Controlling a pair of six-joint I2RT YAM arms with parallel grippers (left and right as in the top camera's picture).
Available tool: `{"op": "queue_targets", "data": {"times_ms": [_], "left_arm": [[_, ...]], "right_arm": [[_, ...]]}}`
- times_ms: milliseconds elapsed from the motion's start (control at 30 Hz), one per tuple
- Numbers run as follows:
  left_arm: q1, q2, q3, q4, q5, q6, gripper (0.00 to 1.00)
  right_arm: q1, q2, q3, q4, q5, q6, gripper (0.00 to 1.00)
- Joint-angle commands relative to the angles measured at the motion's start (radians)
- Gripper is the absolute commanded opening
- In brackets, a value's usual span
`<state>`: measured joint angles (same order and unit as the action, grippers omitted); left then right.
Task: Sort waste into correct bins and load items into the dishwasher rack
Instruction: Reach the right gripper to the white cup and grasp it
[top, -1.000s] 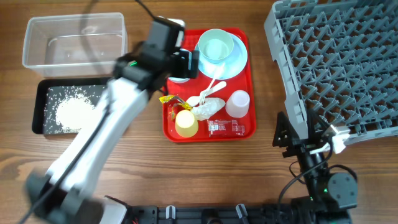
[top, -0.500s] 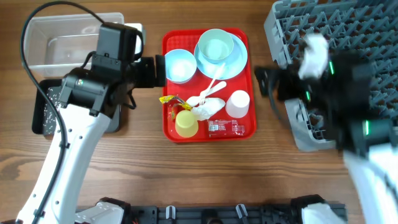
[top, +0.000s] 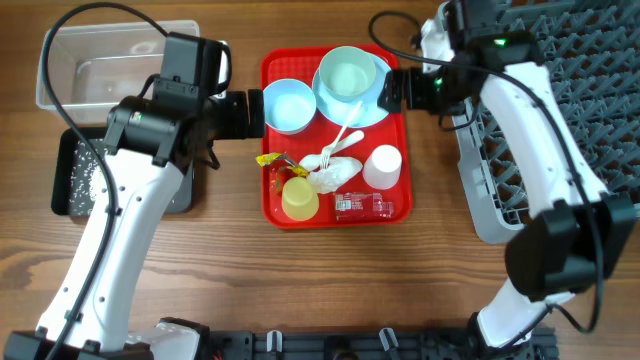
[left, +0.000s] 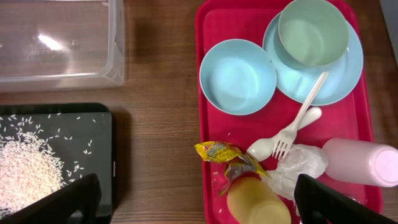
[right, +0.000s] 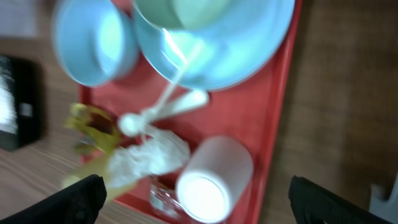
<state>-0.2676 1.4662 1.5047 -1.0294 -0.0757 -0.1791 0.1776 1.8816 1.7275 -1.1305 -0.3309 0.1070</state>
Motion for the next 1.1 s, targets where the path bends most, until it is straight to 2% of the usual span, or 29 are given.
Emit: {"op": "queue_targets", "data": {"times_ms": [0,200,367,600,767,1067], "left_arm": [[0.007,0.030,0.001,0.002,0.012,-0.012,1.00],[0.007,0.053,0.001,0.003,0.013,-0.013,1.00],[0.010,0.058,0.001,0.003,0.011,-0.013,1.00],[0.048,0.058,0.001,0.003,0.012,-0.047,1.00],[0.051,0.058,0.001,0.004,0.012,-0.047,1.00],[0.051,0.058,0.001,0.002,0.012,-0.047,1.00]], "right_arm": [[0.063,0.029,0.010,-0.034,0.204,-0.011,0.99],[0.167,0.045,-0.049,-0.003,0.266,0.021,0.99],[0.230,0.050,-0.140,0.040,0.357,0.141,0.99],[0.222,0.050,-0.248,0.091,0.353,0.182,0.99],[0.222,0.050,-0.257,0.113,0.327,0.190,0.99],[0.222,0.050,-0.304,0.153,0.326,0.197,0.93]]}}
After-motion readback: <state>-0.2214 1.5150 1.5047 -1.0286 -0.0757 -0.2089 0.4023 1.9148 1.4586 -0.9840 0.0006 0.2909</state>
